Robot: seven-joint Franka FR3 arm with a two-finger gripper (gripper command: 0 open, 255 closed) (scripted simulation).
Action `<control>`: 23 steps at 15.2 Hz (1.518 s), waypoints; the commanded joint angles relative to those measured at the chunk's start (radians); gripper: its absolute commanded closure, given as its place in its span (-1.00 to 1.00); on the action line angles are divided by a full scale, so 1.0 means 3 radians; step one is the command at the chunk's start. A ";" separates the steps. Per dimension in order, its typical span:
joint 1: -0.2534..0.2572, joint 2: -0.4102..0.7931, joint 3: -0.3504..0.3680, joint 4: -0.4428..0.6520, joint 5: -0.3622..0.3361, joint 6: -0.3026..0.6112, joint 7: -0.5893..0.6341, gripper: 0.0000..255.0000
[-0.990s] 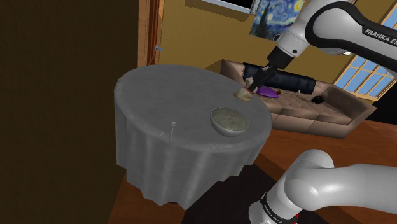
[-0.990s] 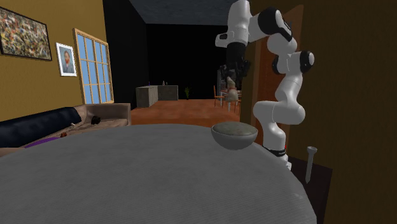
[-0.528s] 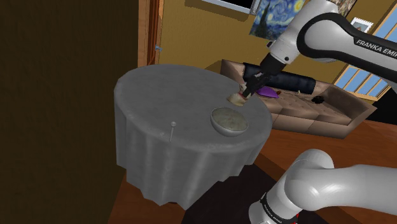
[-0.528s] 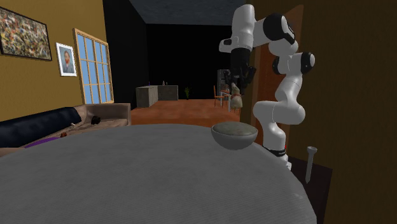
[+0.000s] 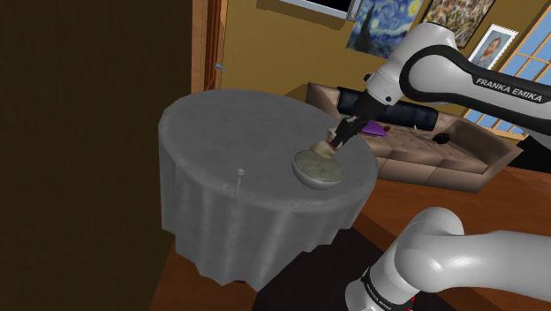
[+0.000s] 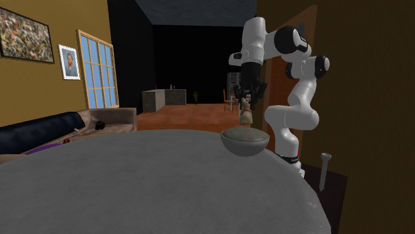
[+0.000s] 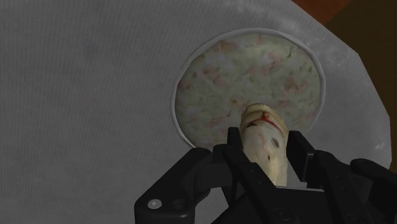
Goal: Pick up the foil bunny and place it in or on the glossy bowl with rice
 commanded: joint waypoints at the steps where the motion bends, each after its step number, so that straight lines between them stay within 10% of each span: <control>1: -0.0008 -0.0022 -0.0010 -0.0100 -0.0008 0.0080 -0.0011 1.00; 9: -0.0010 -0.0030 -0.0013 -0.0145 -0.0010 0.0116 -0.0015 1.00; 10: -0.0010 -0.0030 -0.0013 -0.0145 -0.0010 0.0116 -0.0015 -1.00; 23: -0.0013 -0.0046 -0.0014 0.0269 -0.0013 -0.0315 -0.0014 -1.00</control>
